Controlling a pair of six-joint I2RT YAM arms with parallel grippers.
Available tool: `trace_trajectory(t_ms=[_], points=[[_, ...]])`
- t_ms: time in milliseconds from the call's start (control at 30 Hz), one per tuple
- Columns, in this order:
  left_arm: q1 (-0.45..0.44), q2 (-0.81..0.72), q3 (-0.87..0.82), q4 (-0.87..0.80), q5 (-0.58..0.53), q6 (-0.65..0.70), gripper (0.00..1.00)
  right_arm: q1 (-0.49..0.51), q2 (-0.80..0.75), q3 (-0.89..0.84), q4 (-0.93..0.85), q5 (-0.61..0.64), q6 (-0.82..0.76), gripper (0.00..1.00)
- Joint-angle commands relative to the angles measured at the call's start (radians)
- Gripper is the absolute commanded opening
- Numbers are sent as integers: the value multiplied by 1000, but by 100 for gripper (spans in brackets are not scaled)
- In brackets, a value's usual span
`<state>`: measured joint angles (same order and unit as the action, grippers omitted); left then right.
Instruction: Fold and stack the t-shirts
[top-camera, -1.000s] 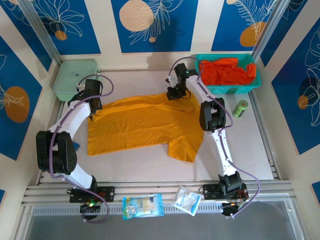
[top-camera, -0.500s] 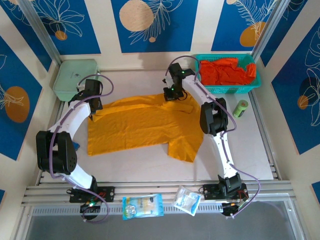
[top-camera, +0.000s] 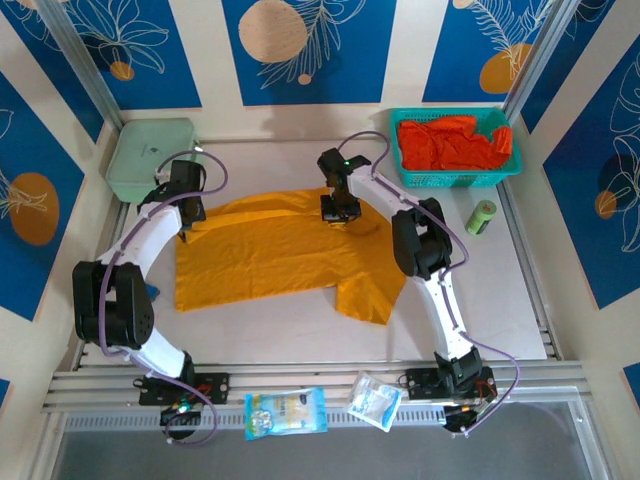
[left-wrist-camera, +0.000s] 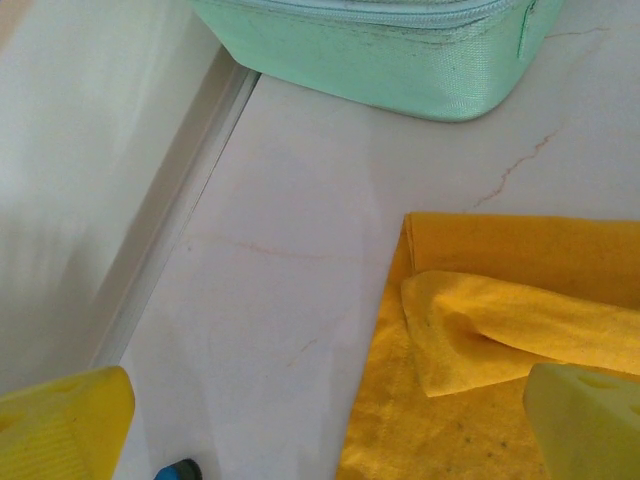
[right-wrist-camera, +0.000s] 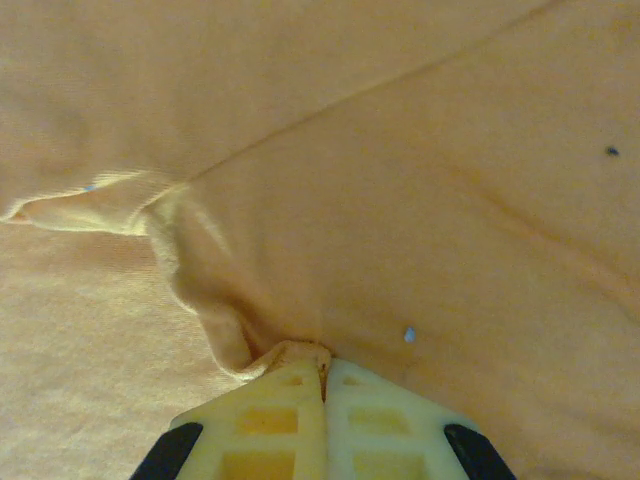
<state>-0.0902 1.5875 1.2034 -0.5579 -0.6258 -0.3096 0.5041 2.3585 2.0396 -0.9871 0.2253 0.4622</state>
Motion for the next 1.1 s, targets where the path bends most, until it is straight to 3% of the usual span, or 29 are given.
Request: trace_trajectory(t_ms=[0, 133, 433, 667, 833, 967, 1067], points=[[-5, 6, -11, 19, 24, -8, 99, 11, -72, -30, 6, 40, 92, 3], [-5, 2, -11, 19, 26, -8, 99, 14, -91, -54, 26, 1, 112, 11], [-5, -25, 7, -15, 33, -25, 99, 13, -113, -89, 59, -111, 137, 18], [-5, -77, 64, -173, 65, -112, 100, -14, -198, -190, 106, -140, 129, 18], [28, -167, 19, -350, 191, -225, 94, -64, -342, -357, 173, -155, 62, 20], [118, -269, -120, -444, 365, -316, 87, -112, -468, -498, 222, -180, -2, 26], [169, -349, -235, -465, 434, -366, 84, -125, -534, -566, 238, -187, -42, 30]])
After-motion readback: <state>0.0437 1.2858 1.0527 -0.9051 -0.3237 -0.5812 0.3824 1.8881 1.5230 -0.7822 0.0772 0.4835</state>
